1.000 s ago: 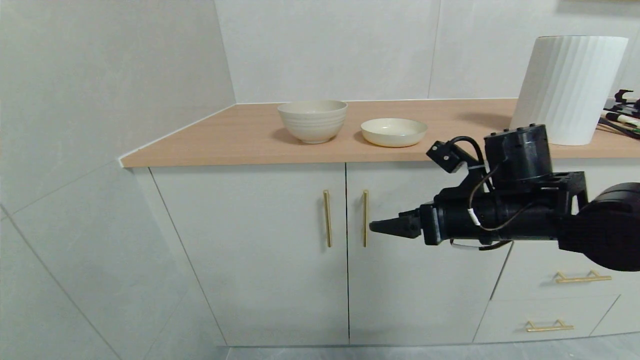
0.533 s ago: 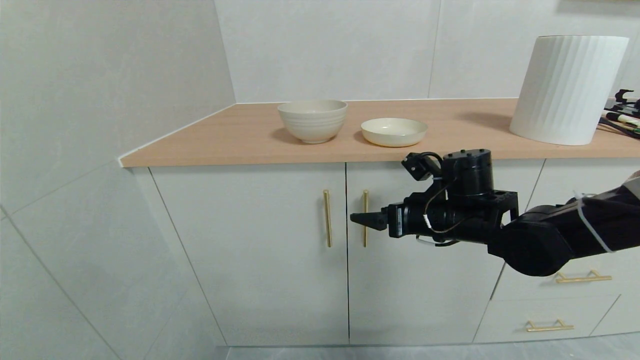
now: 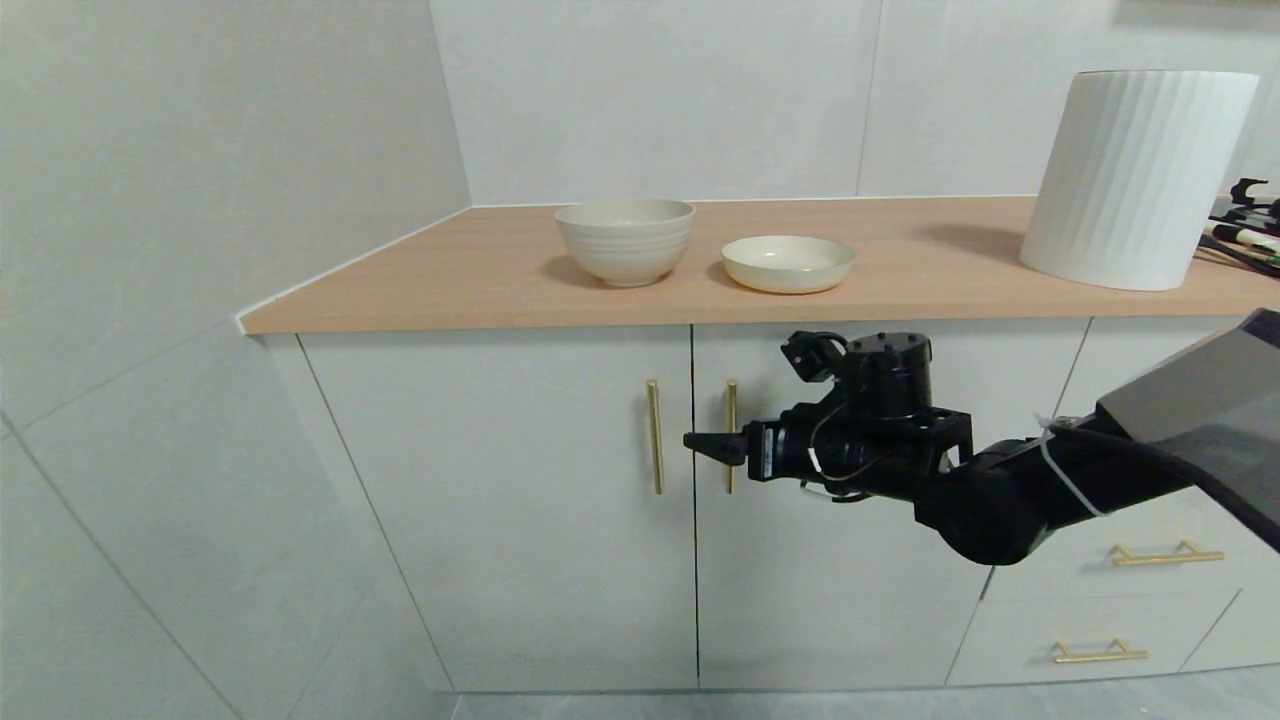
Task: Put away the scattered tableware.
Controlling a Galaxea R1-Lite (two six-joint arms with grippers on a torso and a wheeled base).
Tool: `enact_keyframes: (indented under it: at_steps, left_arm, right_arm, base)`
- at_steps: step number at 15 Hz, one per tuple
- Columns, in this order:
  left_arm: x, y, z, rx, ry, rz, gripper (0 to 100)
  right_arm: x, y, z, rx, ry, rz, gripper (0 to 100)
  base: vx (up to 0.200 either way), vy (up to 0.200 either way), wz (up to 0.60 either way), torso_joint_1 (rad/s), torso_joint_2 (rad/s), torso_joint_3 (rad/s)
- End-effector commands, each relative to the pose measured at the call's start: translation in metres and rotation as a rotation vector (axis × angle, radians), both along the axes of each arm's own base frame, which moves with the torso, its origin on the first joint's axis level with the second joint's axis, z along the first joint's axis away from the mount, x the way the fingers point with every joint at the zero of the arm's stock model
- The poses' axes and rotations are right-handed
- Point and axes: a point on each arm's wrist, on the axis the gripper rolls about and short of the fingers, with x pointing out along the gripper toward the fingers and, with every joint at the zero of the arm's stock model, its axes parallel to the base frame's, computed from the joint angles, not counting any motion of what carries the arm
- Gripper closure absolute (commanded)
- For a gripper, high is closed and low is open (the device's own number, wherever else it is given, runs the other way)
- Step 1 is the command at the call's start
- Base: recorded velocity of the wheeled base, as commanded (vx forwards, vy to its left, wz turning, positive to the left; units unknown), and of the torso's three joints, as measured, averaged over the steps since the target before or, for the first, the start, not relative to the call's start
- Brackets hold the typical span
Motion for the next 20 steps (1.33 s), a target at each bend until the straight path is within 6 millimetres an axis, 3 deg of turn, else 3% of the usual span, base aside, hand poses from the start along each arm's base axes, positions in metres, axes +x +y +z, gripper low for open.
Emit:
enact_keyframes:
  at_steps: [1,11,20]
  left_arm:
    - [0.000,0.000,0.000,0.000,0.000,0.000,0]
    - [0.000,0.000,0.000,0.000,0.000,0.000,0]
    - [0.000,0.000,0.000,0.000,0.000,0.000,0]
  right_arm:
    - [0.005,0.003,-0.014,-0.010,0.015,-0.006,0]
    - [0.012,0.012,-0.022,0.051,0.010,-0.007,0]
    - [-0.012,0.021,-0.014,0.079,0.020,0.059,0]
  base:
    - [0.000,0.000,0.00,0.000,0.00,0.000]
    - [0.000,0.000,0.00,0.000,0.00,0.000]
    - [0.000,0.000,0.00,0.000,0.00,0.000]
